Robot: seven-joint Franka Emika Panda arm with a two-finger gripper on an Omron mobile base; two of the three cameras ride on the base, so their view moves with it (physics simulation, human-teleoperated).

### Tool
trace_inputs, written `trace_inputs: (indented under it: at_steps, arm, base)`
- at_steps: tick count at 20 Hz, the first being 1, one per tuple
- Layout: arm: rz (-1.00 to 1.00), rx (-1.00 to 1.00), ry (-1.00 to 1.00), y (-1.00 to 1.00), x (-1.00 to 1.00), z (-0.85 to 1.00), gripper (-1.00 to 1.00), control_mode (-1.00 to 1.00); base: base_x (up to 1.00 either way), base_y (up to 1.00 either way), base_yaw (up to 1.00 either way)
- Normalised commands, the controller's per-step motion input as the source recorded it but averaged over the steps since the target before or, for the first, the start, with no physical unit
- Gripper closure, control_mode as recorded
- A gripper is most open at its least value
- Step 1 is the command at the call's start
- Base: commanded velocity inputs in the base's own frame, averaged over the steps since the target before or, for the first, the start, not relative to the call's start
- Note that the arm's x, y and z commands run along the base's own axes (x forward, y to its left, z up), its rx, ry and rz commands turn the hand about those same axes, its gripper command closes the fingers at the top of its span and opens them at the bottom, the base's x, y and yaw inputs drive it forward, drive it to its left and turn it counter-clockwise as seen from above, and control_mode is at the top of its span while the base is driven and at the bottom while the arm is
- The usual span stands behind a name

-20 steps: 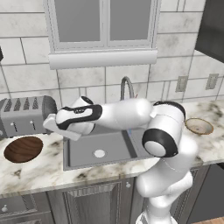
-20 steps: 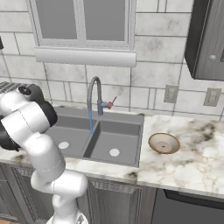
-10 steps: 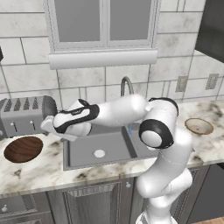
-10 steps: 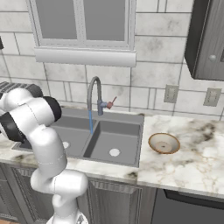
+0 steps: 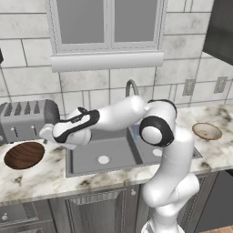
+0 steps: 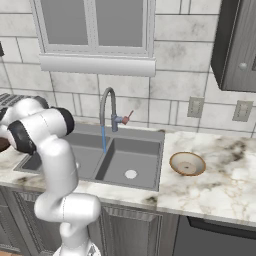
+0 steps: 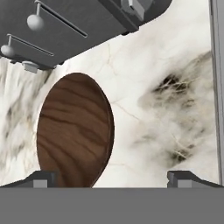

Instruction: Rinse each bowl for a few seconds and place them down in the sink or on the counter.

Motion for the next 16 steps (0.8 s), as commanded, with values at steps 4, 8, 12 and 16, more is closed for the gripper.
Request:
trace_inputs:
  at_steps: [4, 8, 12, 16]
  arm:
    - [0.0, 0.0, 0.0, 0.17, 0.12, -0.15, -1.0, -1.0]
    - [0.0, 0.0, -0.01, 0.14, 0.13, -0.14, -1.0, -1.0]
    - [0.0, 0.0, -0.01, 0.13, 0.13, -0.12, -1.0, -1.0]
    - [0.0, 0.0, -0.01, 0.18, 0.11, -0.15, -1.0, -1.0]
  base:
    - [0.0, 0.0, 0.0]
    - [0.0, 0.0, 0.0]
    - [0.0, 0.0, 0.0]
    - [0.0, 0.0, 0.0]
